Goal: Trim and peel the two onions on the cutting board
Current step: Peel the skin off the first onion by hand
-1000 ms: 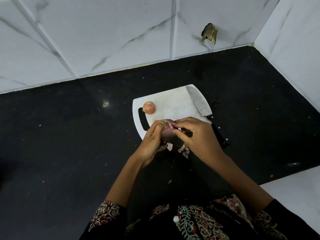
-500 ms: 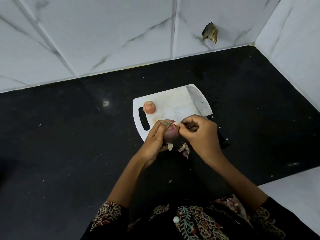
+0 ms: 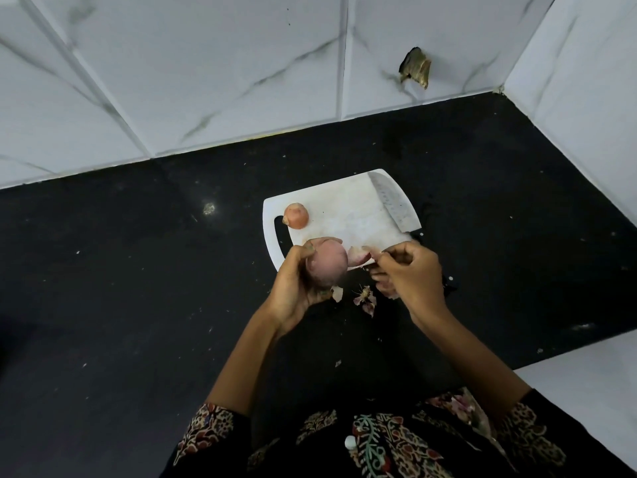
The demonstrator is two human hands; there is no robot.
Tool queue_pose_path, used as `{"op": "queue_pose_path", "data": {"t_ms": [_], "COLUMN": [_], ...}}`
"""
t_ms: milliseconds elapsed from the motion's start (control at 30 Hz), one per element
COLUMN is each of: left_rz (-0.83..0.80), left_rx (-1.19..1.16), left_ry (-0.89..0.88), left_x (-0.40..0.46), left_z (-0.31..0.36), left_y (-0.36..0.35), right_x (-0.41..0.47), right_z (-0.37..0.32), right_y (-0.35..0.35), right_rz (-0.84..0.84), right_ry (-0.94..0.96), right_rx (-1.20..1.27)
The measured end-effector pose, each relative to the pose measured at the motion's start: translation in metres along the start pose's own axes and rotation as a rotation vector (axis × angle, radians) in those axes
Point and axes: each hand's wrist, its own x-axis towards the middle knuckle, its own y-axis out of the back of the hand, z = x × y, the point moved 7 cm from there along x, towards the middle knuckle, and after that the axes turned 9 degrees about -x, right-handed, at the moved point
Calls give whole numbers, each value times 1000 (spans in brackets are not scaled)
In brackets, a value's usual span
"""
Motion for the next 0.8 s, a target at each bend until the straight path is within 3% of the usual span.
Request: {"op": "queue_pose_path", "data": {"t_ms": [233,333,467,500,633,800], "left_rz": [6,9,0,0,46,43], "left_rx": [-93,-86,-10,15,78,94], "left_ry": [45,39,-6,-13,-2,-35], "left_x": [0,0,0,0,-1,1], "left_z": [-7,-5,-2,-2,-1,0], "left_y": [1,5,2,1,2,4], "right_x": [2,3,5,4,-8,-23], "right_z": [17,9,1,-3,-36,-66], "right_y": [5,12,-6,-9,-14,-20], "right_rz": [131,109,-119,-143,-240,-274], "right_ry": [-114,3,199,227,297,595], "right_rx": [244,117,-458,-499,-245,-305]}}
